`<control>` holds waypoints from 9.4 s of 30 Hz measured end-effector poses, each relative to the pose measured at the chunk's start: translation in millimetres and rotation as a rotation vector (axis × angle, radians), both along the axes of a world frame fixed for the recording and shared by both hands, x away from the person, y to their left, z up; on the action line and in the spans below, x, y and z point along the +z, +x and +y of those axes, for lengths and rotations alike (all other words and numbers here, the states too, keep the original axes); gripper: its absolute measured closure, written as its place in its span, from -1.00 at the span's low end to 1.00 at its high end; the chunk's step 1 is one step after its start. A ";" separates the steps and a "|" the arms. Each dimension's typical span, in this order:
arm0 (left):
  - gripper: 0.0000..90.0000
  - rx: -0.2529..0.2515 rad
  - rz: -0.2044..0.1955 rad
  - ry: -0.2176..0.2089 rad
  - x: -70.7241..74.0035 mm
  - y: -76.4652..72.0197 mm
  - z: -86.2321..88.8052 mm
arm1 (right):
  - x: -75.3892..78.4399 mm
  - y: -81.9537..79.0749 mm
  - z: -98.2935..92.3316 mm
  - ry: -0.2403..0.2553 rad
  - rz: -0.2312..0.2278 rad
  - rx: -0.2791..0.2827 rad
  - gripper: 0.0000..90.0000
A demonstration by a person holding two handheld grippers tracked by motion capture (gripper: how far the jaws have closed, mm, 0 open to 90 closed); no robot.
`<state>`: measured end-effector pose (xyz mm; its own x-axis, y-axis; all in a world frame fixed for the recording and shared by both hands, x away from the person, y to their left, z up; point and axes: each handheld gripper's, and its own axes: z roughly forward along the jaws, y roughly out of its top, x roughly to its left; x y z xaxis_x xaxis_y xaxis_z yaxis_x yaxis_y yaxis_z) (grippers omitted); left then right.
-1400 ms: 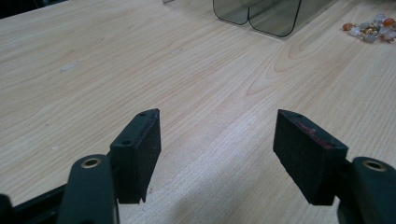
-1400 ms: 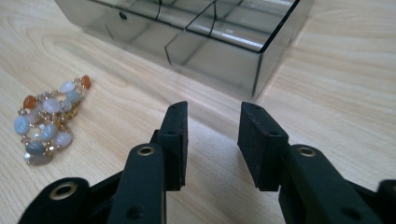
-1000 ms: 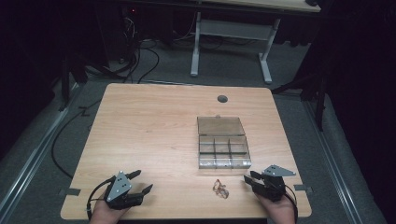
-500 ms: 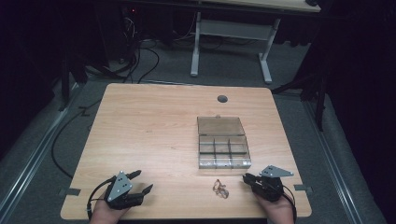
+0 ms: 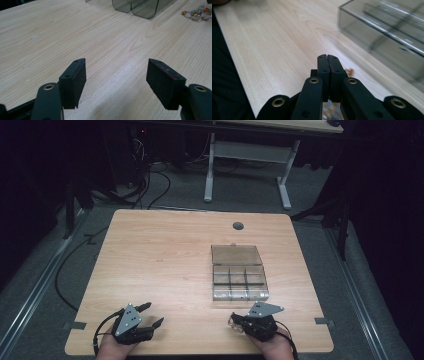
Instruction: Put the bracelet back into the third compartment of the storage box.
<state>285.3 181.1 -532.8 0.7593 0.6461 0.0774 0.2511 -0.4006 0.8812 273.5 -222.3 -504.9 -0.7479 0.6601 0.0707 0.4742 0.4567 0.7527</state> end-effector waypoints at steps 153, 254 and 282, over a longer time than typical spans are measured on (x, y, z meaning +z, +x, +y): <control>-0.26 -0.038 -0.014 0.019 -0.2 -2.9 -1.9 | 8.2 69.6 -38.3 -0.523 0.504 -0.264 -0.53; -0.25 -0.039 -0.017 0.021 -0.1 -3.3 -2.0 | 101.9 90.2 -48.5 -0.526 0.497 -0.149 0.66; -0.25 -0.044 -0.015 0.014 -0.2 -3.2 -1.6 | 99.7 141.1 -30.2 -0.537 0.473 -0.152 0.66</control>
